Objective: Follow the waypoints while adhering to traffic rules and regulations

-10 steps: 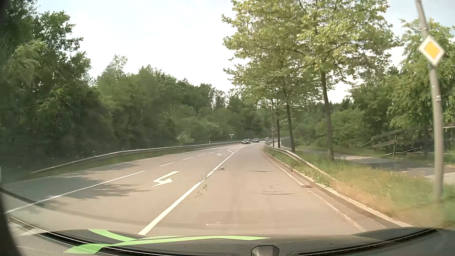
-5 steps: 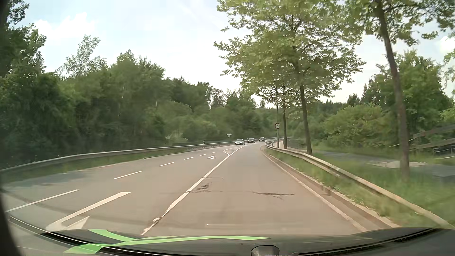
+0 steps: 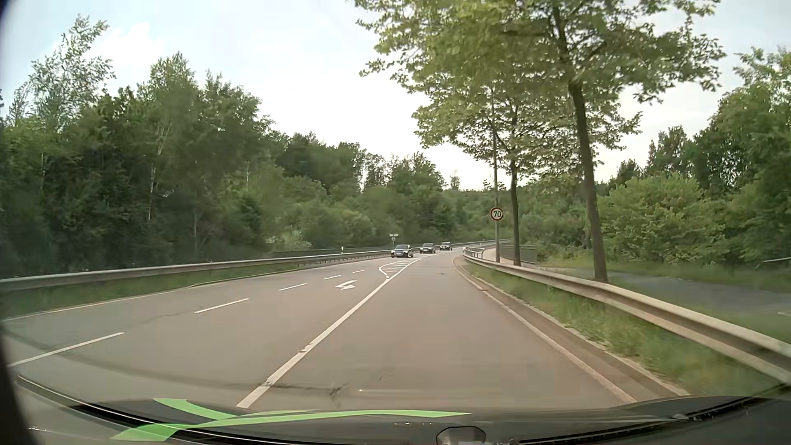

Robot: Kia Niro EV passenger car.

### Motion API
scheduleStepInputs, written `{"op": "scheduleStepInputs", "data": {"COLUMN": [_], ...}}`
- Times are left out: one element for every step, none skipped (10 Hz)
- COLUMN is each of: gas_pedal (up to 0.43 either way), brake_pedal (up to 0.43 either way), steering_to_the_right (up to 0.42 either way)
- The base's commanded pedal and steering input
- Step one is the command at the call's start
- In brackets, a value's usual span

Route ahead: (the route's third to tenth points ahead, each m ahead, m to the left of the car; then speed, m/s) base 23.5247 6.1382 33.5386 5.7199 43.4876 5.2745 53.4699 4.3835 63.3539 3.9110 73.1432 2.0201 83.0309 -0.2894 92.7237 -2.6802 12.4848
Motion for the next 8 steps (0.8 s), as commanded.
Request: {"op": "scheduleStepInputs", "data": {"gas_pedal": [0.079,0.079,0.079,0.079,0.087,0.087,0.087,0.087], "brake_pedal": [0.0,0.0,0.0,0.0,0.0,0.0,0.0,0.0], "steering_to_the_right": [0.001,0.001,0.001,0.001,0.001,0.0,0.001,0.0]}}
